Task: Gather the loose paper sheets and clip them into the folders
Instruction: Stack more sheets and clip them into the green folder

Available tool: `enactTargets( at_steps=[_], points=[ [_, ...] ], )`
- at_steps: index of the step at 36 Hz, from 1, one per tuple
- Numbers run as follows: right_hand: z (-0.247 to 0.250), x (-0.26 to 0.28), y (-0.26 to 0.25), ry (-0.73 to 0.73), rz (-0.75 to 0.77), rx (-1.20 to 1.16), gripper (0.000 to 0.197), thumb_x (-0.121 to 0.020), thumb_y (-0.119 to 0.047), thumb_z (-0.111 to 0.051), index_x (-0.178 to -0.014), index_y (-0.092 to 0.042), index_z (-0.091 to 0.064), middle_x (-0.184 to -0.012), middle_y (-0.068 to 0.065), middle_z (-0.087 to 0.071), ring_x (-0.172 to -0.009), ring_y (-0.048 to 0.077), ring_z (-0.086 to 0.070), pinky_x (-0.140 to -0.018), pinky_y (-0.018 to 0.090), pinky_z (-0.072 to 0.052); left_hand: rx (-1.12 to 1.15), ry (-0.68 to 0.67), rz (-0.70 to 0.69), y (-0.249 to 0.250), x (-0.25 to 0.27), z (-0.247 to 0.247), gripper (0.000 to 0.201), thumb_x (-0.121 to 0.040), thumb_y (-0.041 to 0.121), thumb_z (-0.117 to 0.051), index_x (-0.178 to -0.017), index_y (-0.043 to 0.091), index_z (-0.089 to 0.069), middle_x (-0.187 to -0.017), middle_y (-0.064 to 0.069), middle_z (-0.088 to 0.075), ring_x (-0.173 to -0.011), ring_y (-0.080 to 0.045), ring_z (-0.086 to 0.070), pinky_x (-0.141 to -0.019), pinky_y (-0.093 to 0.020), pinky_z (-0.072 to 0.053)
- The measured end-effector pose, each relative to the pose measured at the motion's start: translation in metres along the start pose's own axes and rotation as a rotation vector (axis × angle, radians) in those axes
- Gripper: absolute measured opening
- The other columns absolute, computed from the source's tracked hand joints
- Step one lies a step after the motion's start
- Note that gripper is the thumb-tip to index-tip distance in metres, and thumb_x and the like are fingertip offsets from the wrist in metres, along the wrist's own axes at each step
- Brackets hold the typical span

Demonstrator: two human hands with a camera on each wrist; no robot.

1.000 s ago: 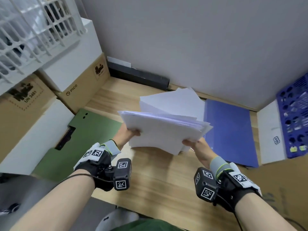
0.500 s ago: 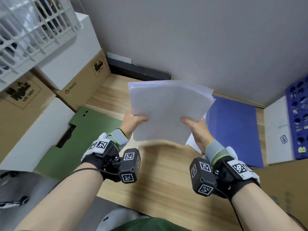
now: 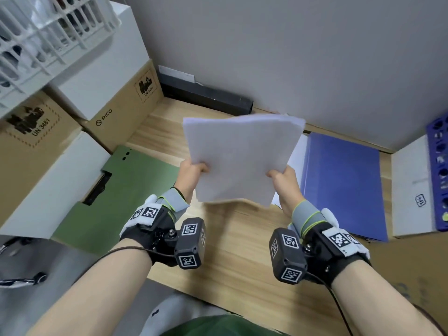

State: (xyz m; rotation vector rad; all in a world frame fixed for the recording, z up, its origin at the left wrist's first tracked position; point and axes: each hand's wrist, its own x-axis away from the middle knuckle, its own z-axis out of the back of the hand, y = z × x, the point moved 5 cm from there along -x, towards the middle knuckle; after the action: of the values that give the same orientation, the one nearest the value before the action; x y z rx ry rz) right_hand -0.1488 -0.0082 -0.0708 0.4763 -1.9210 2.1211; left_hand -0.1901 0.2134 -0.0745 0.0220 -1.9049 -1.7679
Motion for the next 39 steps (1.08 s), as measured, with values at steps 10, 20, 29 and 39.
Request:
enactTargets(
  at_steps=[10, 20, 29, 39],
  points=[
    [-0.004, 0.001, 0.040, -0.096, -0.094, 0.084, 0.025, -0.091, -0.001, -0.050, -0.113, -0.009, -0.060, -0.114, 0.009, -0.065, -0.103, 0.024, -0.060, -0.087, 0.031, -0.047, -0.104, -0.137, 0.064, -0.020, 0.006, 0.004, 0.025, -0.088, 0.002, -0.045, -0.101, 0.019, -0.058, -0.097, 0.001, -0.062, -0.090, -0.015, -0.054, -0.064, -0.014, -0.045],
    [0.013, -0.008, 0.046, -0.044, -0.033, 0.292, 0.013, -0.093, -0.008, -0.049, -0.101, -0.012, -0.059, -0.096, 0.011, -0.063, -0.087, 0.026, -0.061, -0.078, 0.036, -0.050, -0.421, -0.394, 0.242, -0.031, 0.013, 0.017, 0.026, -0.093, 0.003, -0.045, -0.114, 0.014, -0.055, -0.106, -0.007, -0.061, -0.084, -0.019, -0.060, -0.078, -0.028, -0.052],
    [0.010, 0.013, 0.063, -0.433, -0.209, 0.495, 0.018, -0.092, -0.004, -0.053, -0.077, -0.011, -0.060, -0.075, 0.004, -0.060, -0.065, 0.016, -0.057, -0.055, 0.021, -0.044, -0.658, -0.112, 0.017, -0.010, -0.013, 0.052, 0.104, -0.073, 0.026, -0.081, -0.150, 0.019, -0.012, -0.154, -0.004, -0.025, -0.141, -0.022, -0.025, -0.115, -0.040, -0.023],
    [0.013, 0.024, 0.056, -0.590, -0.260, 0.631, 0.012, -0.088, -0.009, -0.056, -0.096, -0.005, -0.063, -0.087, 0.008, -0.063, -0.075, 0.021, -0.059, -0.069, 0.027, -0.047, -1.025, -0.348, -0.007, -0.009, 0.000, 0.027, 0.063, -0.061, 0.038, -0.065, -0.120, 0.018, -0.054, -0.116, -0.004, -0.062, -0.110, -0.028, -0.056, -0.096, -0.041, -0.044]
  ],
)
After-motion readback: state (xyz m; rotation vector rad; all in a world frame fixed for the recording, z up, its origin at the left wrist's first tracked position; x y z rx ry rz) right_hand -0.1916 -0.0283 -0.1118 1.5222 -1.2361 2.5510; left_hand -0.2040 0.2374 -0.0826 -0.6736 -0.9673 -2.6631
